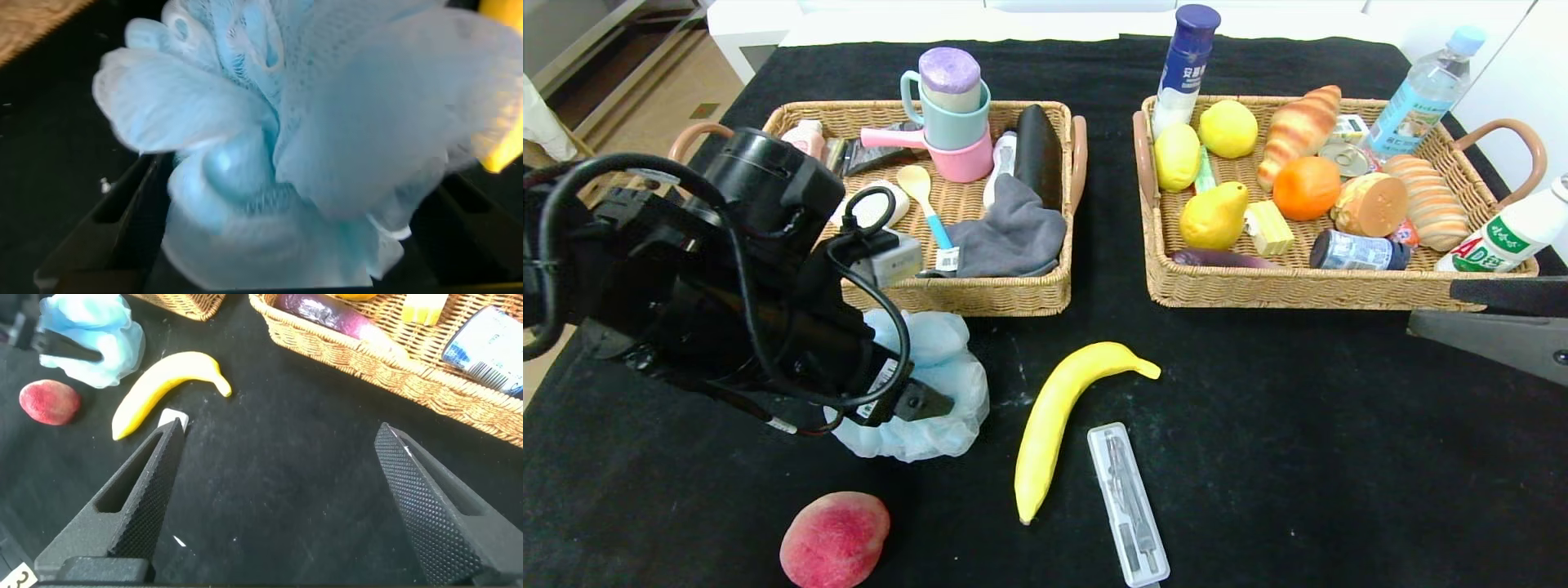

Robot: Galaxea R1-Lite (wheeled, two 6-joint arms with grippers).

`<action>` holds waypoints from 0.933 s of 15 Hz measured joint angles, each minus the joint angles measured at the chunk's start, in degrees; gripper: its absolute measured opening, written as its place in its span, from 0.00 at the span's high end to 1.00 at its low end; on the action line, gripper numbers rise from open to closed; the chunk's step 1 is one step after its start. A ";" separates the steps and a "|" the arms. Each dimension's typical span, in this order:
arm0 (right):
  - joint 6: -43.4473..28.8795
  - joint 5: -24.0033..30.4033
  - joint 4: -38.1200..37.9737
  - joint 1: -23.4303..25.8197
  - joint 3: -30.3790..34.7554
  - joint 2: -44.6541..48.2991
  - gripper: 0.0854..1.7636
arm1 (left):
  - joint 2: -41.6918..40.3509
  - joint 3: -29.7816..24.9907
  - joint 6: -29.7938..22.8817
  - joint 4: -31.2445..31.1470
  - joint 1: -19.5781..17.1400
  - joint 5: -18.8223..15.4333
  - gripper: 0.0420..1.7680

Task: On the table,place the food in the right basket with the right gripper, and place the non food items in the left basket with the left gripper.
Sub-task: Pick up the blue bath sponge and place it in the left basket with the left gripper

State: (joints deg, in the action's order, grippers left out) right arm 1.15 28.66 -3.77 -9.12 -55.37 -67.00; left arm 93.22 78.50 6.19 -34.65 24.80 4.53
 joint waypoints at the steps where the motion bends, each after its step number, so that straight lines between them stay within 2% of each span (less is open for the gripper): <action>1: 0.00 -0.02 0.00 0.00 0.00 -0.09 0.03 | 0.99 0.00 -0.20 0.02 0.00 -0.02 0.03; 11: -0.05 -0.02 0.02 0.00 0.00 -0.37 0.03 | 3.35 1.16 -1.32 -0.38 0.09 0.00 0.03; 14: -0.02 -0.02 0.00 0.00 0.00 -0.37 0.03 | 3.24 1.22 -1.27 -0.39 0.09 -0.10 0.30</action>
State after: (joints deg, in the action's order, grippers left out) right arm 1.12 28.64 -3.77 -9.12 -55.37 -67.37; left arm 96.46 79.71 4.92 -35.04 24.88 4.44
